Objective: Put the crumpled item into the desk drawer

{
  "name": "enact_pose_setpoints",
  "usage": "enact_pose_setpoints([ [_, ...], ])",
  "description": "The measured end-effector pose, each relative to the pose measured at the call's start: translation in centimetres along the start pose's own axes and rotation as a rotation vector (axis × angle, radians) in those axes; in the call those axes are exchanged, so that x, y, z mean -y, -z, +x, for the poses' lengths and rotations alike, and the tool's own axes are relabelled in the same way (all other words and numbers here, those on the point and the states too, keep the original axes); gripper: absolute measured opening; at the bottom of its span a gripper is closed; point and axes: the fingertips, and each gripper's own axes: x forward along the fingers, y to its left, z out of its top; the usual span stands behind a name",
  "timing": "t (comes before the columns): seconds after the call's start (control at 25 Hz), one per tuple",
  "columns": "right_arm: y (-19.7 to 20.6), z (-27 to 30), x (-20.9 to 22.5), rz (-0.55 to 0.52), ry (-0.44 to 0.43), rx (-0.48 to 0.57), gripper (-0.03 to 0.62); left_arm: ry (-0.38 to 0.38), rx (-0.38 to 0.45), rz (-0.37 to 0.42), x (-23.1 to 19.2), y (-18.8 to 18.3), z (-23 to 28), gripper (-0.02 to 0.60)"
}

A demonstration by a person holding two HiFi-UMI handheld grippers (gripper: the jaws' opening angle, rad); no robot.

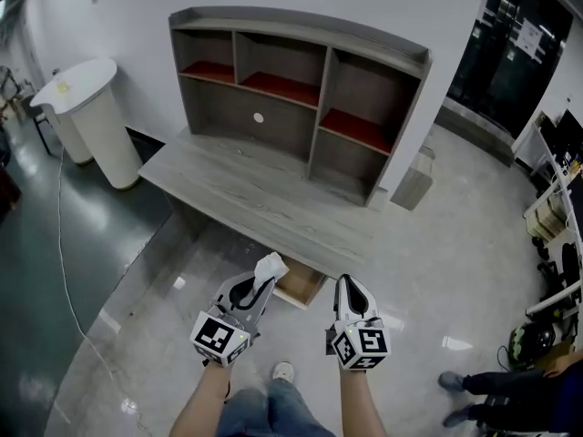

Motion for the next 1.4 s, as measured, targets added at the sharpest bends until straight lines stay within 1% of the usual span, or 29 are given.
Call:
enact_pose_setpoints([
  [0.08, 0.8, 1.1, 0.4, 0.014, -0.01, -0.022, 0.009, -0.01, -0.032, -0.013, -0.5, 1.4, 0.8, 0.054],
  [0.28, 2.6, 1.9, 1.0, 0.032, -0.019, -0.068, 0.009, 0.0, -0.136, -0.048, -0.9, 6.0, 2.6, 0.054],
  [0.4, 3.7, 0.8, 1.1, 0.043, -0.015, -0.096, 0.009, 0.015, -0.228, -0.087, -0.6, 10.5, 3.5, 0.054],
  [0.56, 6.8, -0.4, 1.0, 0.064, -0.007, -0.145, 0.009, 0.045, -0.352, -0.098, -0.8, 17.0, 5.7, 0.054],
  [0.68, 9.5, -1.3, 1.5, 0.091, 0.012, -0.179, 0.009, 0.07, -0.448, -0.069, -1.3, 21.6, 7.9, 0.054],
  [0.76, 11.2, -1.5, 1.9, 0.094, 0.019, -0.2, 0.009, 0.093, -0.534, -0.038, -1.5, 24.6, 9.2, 0.054],
  [0.92, 13.8, -1.4, 2.6, 0.099, 0.029, -0.221, 0.009, 0.144, -0.674, 0.025, -1.5, 29.9, 10.5, 0.054],
  [1.16, 15.3, -0.4, 3.8, 0.089, 0.035, -0.209, 0.009, 0.174, -0.826, 0.176, -2.1, 34.2, 11.8, 0.054],
  [1.28, 15.6, 0.3, 4.0, 0.078, 0.031, -0.201, 0.009, 0.203, -0.884, 0.196, -2.1, 35.8, 12.3, 0.058],
  [1.4, 15.5, 0.6, 4.1, 0.072, 0.032, -0.192, 0.009, 0.239, -0.906, 0.186, -1.5, 36.5, 12.3, 0.074],
])
